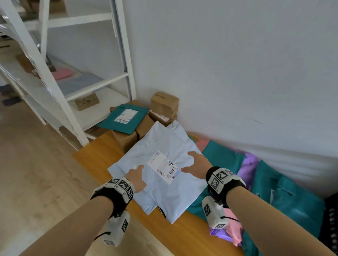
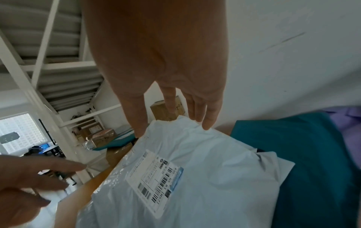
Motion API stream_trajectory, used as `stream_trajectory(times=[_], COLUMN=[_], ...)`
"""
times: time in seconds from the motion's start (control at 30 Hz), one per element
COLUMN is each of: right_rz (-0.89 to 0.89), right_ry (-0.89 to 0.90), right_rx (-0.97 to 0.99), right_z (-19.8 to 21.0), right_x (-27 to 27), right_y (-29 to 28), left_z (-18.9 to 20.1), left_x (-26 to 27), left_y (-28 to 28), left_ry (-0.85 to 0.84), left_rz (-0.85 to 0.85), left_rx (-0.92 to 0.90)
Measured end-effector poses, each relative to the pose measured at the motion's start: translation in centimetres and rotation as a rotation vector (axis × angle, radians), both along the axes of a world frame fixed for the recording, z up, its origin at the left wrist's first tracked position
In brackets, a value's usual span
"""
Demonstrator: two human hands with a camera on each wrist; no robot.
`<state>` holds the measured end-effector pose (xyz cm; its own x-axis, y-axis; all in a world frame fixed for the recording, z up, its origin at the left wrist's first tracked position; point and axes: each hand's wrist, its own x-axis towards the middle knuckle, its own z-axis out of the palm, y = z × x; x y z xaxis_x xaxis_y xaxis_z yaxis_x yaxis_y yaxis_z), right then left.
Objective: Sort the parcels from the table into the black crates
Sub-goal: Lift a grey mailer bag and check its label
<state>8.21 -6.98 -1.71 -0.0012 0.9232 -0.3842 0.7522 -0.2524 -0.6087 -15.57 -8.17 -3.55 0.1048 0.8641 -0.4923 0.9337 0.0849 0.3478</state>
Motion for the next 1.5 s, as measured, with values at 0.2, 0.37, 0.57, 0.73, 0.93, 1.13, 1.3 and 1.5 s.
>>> stream_trajectory(times=[0.2, 0.37, 0.57, 0.73, 0.93, 1.13, 1.3, 1.5], right_rz=[0.02, -0.014, -0.129, -0.257, -0.353, -0.45, -0.511, -0.534], right_ry=[-0.055, -0.12, -0.165, -0.189, -0.218, -0.201, -0.168, -0.193], right_rx=[-0.063, -0.092, -0.144, -0.196, -0.238, -0.181, -0.05, 0.075], right_z=[-3.6, -5.1, -5.9, -6.1, -6.2, -5.9, -4.2, -1.9], right_x=[-0.7, -0.7, -1.0, -0.7, -1.3, -2.2, -3.3, -4.0], right_y=[2.4, 5.1, 7.4, 8.9, 9.7, 9.5, 9.3, 8.7], left_z=[-1.4, -2.4, -2.6, -2.1, -2.0, -1.0, 0.1, 1.7], left_x=[0.1, 0.3, 1.3, 2.2, 3.8, 5.7, 7.6, 9.2], left_y=[3.1, 7.5, 13.0, 17.4, 20.8, 22.5, 23.6, 23.9], left_ry=[-0.044, -0.016, -0.079, -0.153, -0.219, -0.185, -0.123, -0.115], left_rz=[-0.147, -0.234, -0.361, -0.483, -0.626, -0.831, -0.928, -0.94], left_rx=[0.135, 0.128, 0.173, 0.222, 0.17, 0.182, 0.158, 0.064])
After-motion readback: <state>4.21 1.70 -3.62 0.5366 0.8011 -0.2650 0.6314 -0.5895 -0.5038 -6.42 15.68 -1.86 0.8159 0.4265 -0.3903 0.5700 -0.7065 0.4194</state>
